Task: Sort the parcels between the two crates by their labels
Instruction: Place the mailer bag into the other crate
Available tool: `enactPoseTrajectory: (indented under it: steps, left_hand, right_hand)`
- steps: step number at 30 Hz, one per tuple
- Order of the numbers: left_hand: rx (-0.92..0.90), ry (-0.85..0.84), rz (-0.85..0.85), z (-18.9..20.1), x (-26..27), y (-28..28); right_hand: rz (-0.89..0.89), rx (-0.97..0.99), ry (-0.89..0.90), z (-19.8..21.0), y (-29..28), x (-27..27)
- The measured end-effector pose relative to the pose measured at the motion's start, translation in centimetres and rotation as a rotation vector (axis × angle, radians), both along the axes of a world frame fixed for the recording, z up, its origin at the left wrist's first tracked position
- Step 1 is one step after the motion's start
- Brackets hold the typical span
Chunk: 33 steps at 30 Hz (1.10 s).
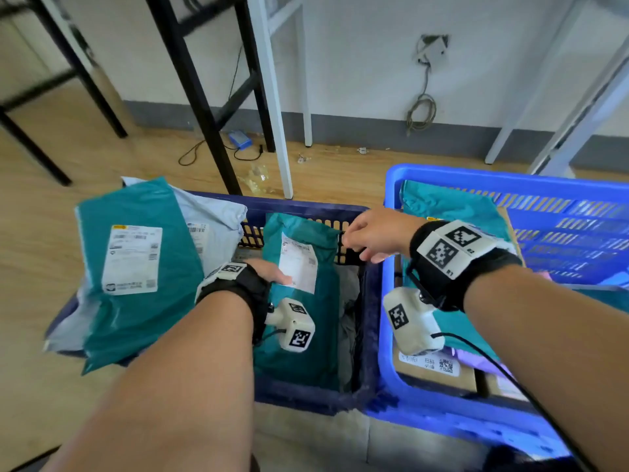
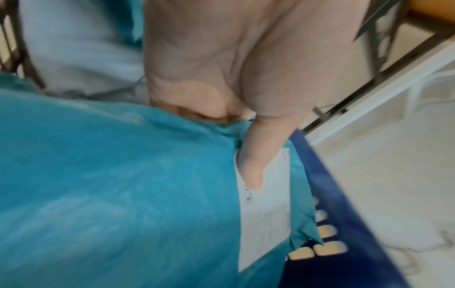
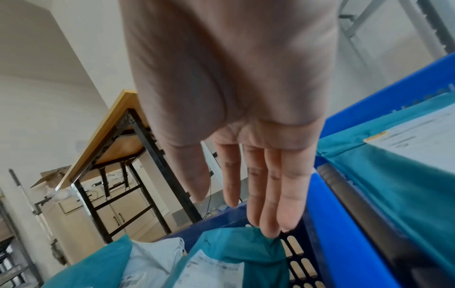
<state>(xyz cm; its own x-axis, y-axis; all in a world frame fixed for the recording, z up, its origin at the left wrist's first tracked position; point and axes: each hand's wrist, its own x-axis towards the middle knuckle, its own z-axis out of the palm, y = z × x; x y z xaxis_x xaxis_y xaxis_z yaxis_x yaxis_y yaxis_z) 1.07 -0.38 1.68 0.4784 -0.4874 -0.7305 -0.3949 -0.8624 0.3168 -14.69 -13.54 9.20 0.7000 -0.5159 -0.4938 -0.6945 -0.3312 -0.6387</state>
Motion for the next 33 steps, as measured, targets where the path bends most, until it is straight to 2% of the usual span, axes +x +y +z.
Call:
enactPoseTrajectory:
  steps: [5, 8, 9, 11, 12, 14, 23, 29, 33]
  left_hand:
    - [-0.186, 0.017, 0.136, 4.6, -0.5, 0.8]
    - [-0.449, 0.08, 0.293, 3.8, 1.4, 1.1]
    - [-0.516, 0.146, 0.36, 3.4, 2.0, 1.2]
    - [-0.648, 0.297, 0.455, 7.4, -0.4, 2.5]
    - [-0.699, 0.366, 0.463, 9.6, -1.8, 3.0]
    - [-0.778, 0.444, 0.434, 10.7, -2.5, 3.4]
    - [-0.823, 0.497, 0.396, 11.5, -2.9, 3.6]
    - [-0.901, 0.545, 0.424, 12.6, -2.6, 3.5]
    - [-0.924, 0.524, 0.481, 12.8, -2.2, 4.2]
  right_hand:
    - [-0.092, 0.053, -0.054, 2.0, 0.4, -2.2]
    - [-0.155, -0.001, -0.11, 2.9, 0.6, -3.5]
    - [-0.188, -0.014, -0.149, 2.9, 0.6, -4.0]
    - [-0.247, 0.062, -0.231, 2.9, 0.7, -4.7]
    - [-0.266, 0.109, -0.263, 2.8, 0.9, -5.0]
    - [-0.284, 0.186, -0.296, 2.7, 1.2, -5.4]
    - [-0.292, 0.303, -0.352, 2.0, 2.6, -5.0]
    - [-0.255, 0.342, -0.293, 1.1, 2.6, -4.8]
    - [-0.286, 0.38, -0.372, 1.0, 3.1, -3.8]
